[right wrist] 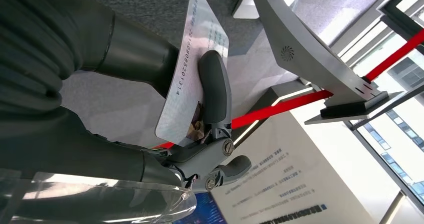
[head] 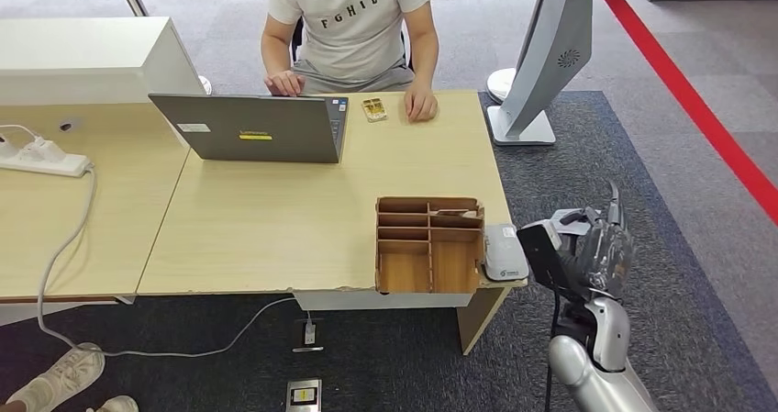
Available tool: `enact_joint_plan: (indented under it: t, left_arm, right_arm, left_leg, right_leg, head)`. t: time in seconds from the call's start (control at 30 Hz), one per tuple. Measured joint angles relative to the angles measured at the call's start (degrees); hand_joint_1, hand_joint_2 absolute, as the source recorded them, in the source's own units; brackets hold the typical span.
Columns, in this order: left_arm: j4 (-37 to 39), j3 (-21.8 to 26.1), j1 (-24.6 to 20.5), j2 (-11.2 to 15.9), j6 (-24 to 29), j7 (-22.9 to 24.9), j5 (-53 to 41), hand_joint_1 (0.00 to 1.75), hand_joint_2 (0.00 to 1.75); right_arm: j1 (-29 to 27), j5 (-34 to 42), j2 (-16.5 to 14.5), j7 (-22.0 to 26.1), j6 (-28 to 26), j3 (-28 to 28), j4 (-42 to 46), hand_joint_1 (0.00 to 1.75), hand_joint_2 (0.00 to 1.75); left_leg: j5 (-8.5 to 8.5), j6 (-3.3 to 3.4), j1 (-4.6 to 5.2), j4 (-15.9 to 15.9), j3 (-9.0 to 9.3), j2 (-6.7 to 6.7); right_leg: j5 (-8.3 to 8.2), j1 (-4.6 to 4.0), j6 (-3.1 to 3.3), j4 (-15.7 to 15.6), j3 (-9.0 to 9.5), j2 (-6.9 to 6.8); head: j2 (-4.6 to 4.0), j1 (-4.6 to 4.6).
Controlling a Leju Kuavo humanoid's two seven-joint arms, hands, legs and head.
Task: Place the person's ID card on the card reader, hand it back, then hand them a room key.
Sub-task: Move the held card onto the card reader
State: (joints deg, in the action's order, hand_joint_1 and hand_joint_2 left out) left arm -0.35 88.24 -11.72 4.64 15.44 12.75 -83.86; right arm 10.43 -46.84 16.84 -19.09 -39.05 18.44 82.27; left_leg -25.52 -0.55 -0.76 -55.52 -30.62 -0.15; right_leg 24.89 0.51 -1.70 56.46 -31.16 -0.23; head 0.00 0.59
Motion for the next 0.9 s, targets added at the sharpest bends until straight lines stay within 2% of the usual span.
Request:
enact_joint_plan:
  t: [0.47, 0.9]
  left_arm:
    - [0.0, 0.0, -0.1, -0.3, 0.3, 0.3, 4.8, 0.00, 1.75]
    - [0.0, 0.0, 0.0, 0.6, -5.3, -2.0, 5.9, 0.00, 1.75]
  right_arm:
    - [1.2, 1.2, -0.3, -0.3, 0.5, 4.0, -6.7, 1.75, 1.75]
    - [1.7, 1.6, -1.4, -0.5, 0.9, 5.1, -18.4, 1.75, 1.75]
  left_leg:
    - [0.00, 0.00, 0.00, 0.0, -0.03, -0.01]
    - [0.00, 0.00, 0.00, 0.0, -0.03, -0.01]
  right_leg:
    - [0.00, -0.01, 0.00, 0.0, 0.00, -0.01]
    - [0.01, -0.02, 0.00, 0.0, -0.01, -0.01]
  head:
    - [0.00, -0.01]
    - [0.00, 0.01]
